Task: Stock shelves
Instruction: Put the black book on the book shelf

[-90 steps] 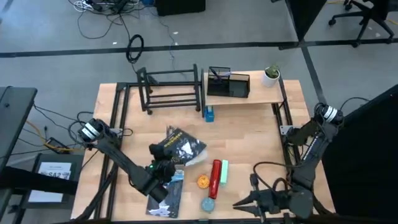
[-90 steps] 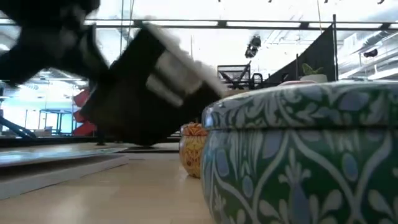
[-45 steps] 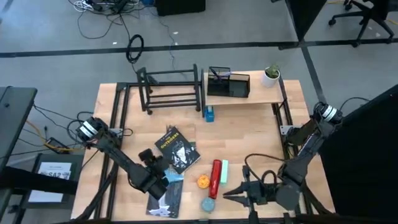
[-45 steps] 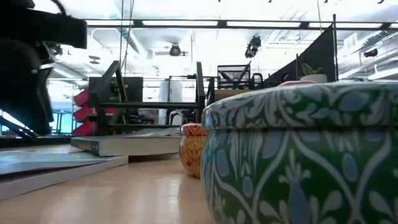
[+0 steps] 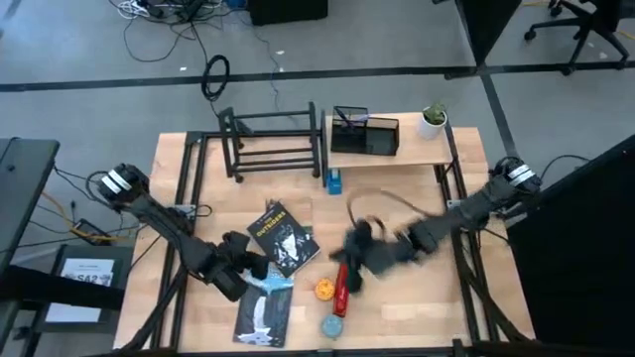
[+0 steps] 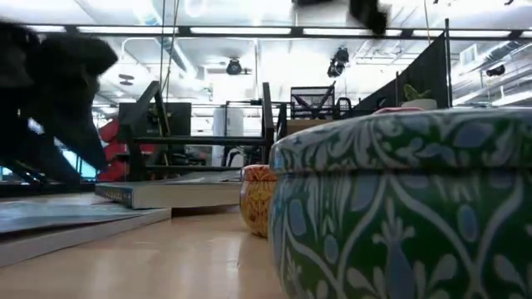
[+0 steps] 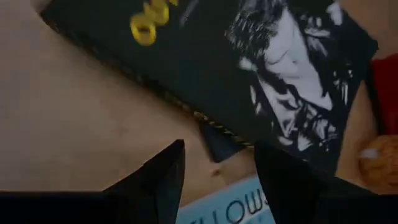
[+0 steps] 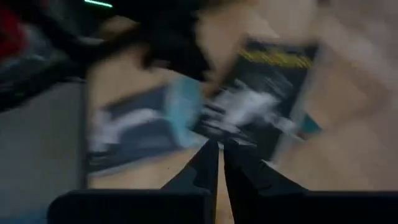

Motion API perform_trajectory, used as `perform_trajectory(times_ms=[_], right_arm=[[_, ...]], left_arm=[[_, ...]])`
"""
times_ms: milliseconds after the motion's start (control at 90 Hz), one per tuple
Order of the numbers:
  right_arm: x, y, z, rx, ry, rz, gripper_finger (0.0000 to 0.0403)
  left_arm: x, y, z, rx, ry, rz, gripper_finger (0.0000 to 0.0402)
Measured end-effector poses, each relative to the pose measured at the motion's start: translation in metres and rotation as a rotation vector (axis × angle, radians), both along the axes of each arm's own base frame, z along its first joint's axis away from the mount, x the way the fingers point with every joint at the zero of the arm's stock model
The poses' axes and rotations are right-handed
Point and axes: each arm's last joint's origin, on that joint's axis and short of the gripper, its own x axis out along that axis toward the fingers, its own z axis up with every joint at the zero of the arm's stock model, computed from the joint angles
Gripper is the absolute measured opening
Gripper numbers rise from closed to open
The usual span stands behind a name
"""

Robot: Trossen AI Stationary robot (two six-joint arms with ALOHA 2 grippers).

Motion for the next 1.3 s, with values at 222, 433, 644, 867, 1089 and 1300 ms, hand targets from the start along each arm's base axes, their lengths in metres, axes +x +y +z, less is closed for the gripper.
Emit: perform_trajectory(times_ms=[222, 433, 644, 867, 1089, 1300], right_arm=[[0.044, -0.063, -0.062, 0.137, 0.163, -0.004, 0.0], [0.062, -0.081, -0.115, 0.203, 0.268, -0.025, 0.0], [0.076, -0.066, -0.145, 0.29, 0.233, 0.079, 0.0], [0.078, -0.051, -0.144, 0.289, 0.191, 0.122, 0.0], [0.079, -0.044, -0.138, 0.306, 0.151, 0.175, 0.0], [0.08, -0.041, -0.137, 0.283, 0.132, 0.194, 0.0]], left_arm=[[-0.007, 0.013, -0.024, -0.018, -0.191, 0.114, 0.0172], [-0.006, 0.019, -0.026, -0.024, -0.174, 0.18, 0.0172], [-0.004, 0.027, -0.027, -0.039, -0.165, 0.254, 0.0172], [-0.002, 0.03, -0.027, -0.03, -0.171, 0.267, 0.0173], [0.006, 0.027, -0.021, 0.032, -0.26, 0.256, 0.0173], [0.016, 0.026, -0.015, 0.063, -0.33, 0.218, 0.0172]])
